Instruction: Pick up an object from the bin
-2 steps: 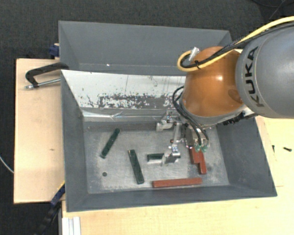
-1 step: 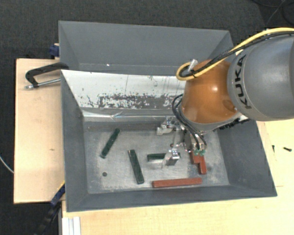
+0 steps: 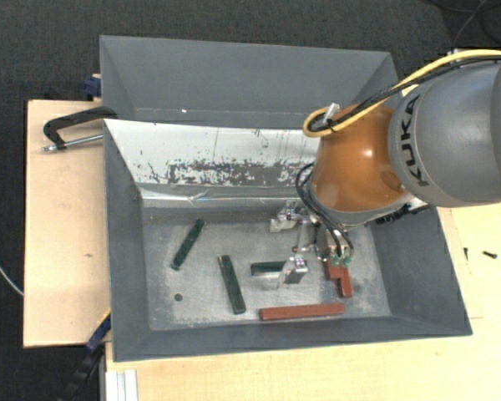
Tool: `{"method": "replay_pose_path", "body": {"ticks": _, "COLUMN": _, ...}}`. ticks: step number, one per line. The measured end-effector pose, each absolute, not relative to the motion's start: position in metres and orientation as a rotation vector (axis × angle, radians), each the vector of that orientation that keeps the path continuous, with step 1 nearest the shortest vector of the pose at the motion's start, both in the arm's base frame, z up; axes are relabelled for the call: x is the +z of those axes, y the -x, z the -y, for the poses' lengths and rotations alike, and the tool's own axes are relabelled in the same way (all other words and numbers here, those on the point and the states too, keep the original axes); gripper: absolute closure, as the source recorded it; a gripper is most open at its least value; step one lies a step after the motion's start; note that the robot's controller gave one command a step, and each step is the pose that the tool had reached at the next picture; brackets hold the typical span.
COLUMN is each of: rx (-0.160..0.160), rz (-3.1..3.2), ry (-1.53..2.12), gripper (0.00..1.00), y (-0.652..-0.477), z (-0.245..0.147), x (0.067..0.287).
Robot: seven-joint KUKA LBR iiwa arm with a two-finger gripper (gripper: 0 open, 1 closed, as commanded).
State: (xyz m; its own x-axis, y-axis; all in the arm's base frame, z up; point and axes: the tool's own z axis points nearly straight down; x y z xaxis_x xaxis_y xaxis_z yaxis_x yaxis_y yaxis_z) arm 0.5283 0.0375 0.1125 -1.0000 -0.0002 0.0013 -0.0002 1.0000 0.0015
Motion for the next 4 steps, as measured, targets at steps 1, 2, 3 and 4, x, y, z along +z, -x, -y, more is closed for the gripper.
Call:
{"method": "replay_pose_path", "body": {"ticks": 1, "rx": -0.003, "rz": 3.143, "ry": 0.103, "gripper": 0.0, "y": -0.535, "z": -0.027, "x": 0.118}}
{"method": "replay_pose_path", "body": {"ticks": 2, "rx": -0.004, "rz": 3.139, "ry": 0.193, "gripper": 0.0, "y": -0.538, "z": -0.029, "x": 0.074}}
{"method": "replay_pose_path", "body": {"ticks": 3, "rx": -0.006, "rz": 3.134, "ry": 0.19, "gripper": 1.0, "y": -0.537, "z": -0.03, "x": 0.077}}
{"method": "replay_pose_path", "body": {"ticks": 4, "rx": -0.006, "rz": 3.134, "ry": 0.19, "gripper": 1.0, "y": -0.537, "z": -0.03, "x": 0.077}}
